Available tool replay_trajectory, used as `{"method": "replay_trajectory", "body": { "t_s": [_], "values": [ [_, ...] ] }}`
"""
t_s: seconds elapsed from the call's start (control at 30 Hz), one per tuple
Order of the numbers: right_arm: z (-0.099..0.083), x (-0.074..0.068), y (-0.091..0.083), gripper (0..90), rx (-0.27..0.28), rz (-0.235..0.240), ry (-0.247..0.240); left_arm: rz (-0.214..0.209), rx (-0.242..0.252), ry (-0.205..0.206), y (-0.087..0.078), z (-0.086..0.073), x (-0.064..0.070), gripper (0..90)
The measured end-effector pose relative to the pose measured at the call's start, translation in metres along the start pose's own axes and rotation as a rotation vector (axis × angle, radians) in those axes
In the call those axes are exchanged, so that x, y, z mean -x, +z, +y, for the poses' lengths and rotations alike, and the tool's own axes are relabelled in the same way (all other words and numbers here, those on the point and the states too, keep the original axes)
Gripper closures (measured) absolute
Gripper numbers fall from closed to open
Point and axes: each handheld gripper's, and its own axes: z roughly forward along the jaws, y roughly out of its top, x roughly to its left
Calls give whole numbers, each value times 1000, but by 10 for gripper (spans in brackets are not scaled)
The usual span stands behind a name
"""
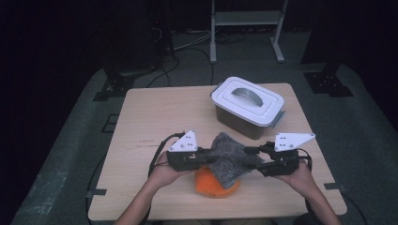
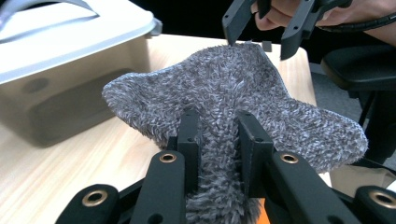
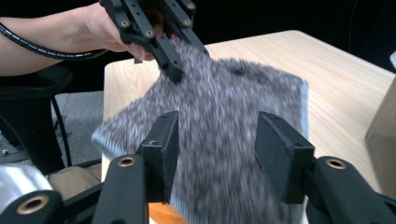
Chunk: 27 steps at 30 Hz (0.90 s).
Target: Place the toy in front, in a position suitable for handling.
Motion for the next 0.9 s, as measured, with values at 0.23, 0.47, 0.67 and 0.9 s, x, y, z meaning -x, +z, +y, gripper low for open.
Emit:
{"method": "replay_trajectory", "body": {
  "t_s": [0.23,0.47,0.67,0.9],
  "values": [
    [1,0,-2,452,15,-10,1,47,16,-21,-28,-7,-5,741],
    [1,-1,1,430,11,-13,-3,88,43,-45,-52,-14,-9,739],
    [-1,0,4,423,0,-10,-2,125,48,-65,-70,-22,-12,737],
    [-3,0,6,411,-11,-11,-1,177,56,-85,-95,-32,-14,735]
  ]
}}
